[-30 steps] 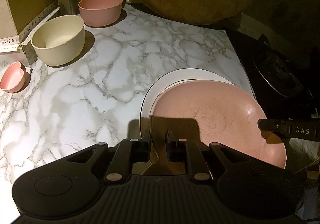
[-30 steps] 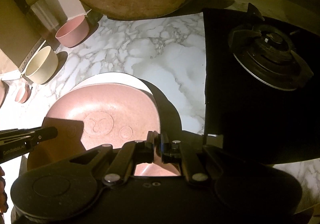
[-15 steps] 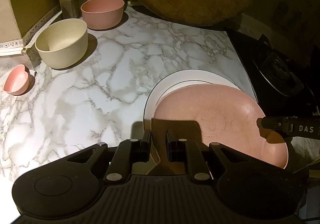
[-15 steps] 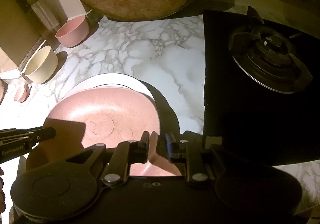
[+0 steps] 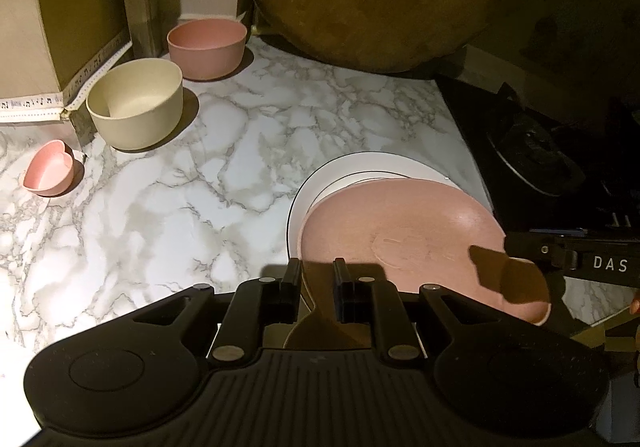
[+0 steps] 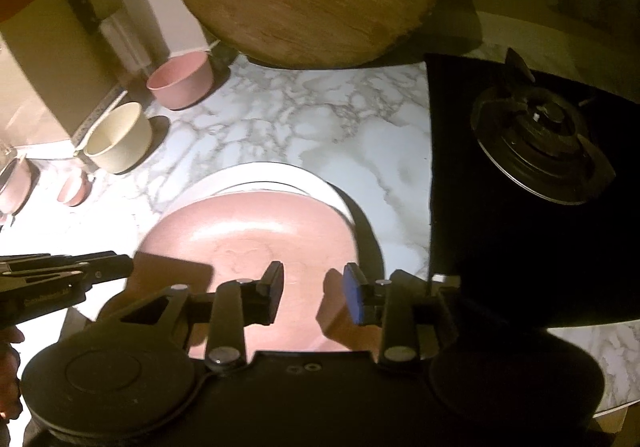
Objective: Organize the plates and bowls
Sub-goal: 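Open both grippers and withdraw from the pink plate, then reach both grippers to the cream bowl and close on its rim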
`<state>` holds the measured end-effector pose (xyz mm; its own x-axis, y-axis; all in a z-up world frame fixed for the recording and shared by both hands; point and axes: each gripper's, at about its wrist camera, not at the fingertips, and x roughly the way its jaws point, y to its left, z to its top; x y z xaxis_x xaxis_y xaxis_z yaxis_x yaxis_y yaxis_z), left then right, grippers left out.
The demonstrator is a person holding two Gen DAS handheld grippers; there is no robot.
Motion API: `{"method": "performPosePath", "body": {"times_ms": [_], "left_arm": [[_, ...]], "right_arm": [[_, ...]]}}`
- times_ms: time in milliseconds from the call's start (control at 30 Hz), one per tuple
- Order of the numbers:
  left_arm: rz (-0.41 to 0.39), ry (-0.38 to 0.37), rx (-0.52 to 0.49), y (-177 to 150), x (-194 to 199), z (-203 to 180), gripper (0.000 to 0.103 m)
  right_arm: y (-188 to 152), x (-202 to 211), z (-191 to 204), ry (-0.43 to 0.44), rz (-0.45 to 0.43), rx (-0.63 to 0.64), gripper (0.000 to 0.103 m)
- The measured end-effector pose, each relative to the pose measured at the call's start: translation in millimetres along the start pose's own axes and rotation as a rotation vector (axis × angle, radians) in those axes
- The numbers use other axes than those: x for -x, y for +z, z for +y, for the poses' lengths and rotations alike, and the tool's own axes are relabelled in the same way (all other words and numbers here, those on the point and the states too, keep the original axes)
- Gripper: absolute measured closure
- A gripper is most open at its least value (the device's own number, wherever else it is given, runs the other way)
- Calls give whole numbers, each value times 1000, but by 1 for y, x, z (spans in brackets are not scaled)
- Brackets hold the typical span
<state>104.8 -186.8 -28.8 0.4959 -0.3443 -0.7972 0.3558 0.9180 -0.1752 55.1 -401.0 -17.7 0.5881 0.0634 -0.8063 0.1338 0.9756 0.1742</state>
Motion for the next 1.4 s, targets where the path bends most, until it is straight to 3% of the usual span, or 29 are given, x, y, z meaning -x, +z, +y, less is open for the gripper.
{"method": "performPosePath", "body": {"times_ms": [233, 300, 433, 667, 867, 1067, 1400], "left_arm": [[-53, -11, -3, -6, 27, 8, 86], [-73, -7, -1, -8, 35, 12, 79], [-129, 12, 4, -13, 54, 20, 45], [-188, 43, 23, -21, 81, 39, 44], [-230, 86, 65, -25, 98, 59, 36], [-270, 140, 121, -25, 109, 79, 25], [-299, 226, 214, -3, 99, 113, 23]], "right_arm": [[-5, 19, 27, 38, -43, 29, 59], [-6, 24, 36, 51, -58, 39, 52], [-7, 35, 55, 83, -92, 65, 41], [-6, 44, 90, 119, -133, 121, 25], [-3, 47, 120, 156, -163, 169, 7], [6, 40, 145, 183, -166, 212, 2], [43, 13, 175, 225, -170, 281, 1]]}}
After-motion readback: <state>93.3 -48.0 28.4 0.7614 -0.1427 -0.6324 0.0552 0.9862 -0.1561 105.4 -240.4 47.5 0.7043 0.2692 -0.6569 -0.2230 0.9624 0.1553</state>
